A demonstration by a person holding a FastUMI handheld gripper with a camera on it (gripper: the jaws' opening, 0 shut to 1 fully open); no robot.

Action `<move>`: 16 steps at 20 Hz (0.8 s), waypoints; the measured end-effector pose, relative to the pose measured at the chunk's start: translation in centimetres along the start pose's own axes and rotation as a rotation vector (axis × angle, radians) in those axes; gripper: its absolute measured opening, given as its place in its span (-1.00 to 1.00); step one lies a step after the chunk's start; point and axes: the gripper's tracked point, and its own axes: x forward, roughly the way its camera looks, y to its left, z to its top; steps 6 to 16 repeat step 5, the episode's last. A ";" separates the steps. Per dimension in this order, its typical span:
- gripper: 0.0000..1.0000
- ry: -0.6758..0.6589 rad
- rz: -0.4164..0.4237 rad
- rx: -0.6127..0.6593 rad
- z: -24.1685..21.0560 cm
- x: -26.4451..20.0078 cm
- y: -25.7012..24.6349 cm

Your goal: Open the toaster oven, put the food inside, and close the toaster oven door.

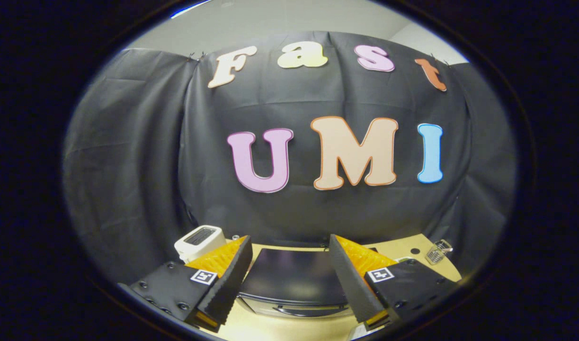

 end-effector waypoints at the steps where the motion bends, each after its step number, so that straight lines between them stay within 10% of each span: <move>1: 0.98 -0.002 -0.003 0.007 0.1 0.0 -0.4; 16: 0.98 -0.013 -0.009 0.007 0.7 -0.3 -1.6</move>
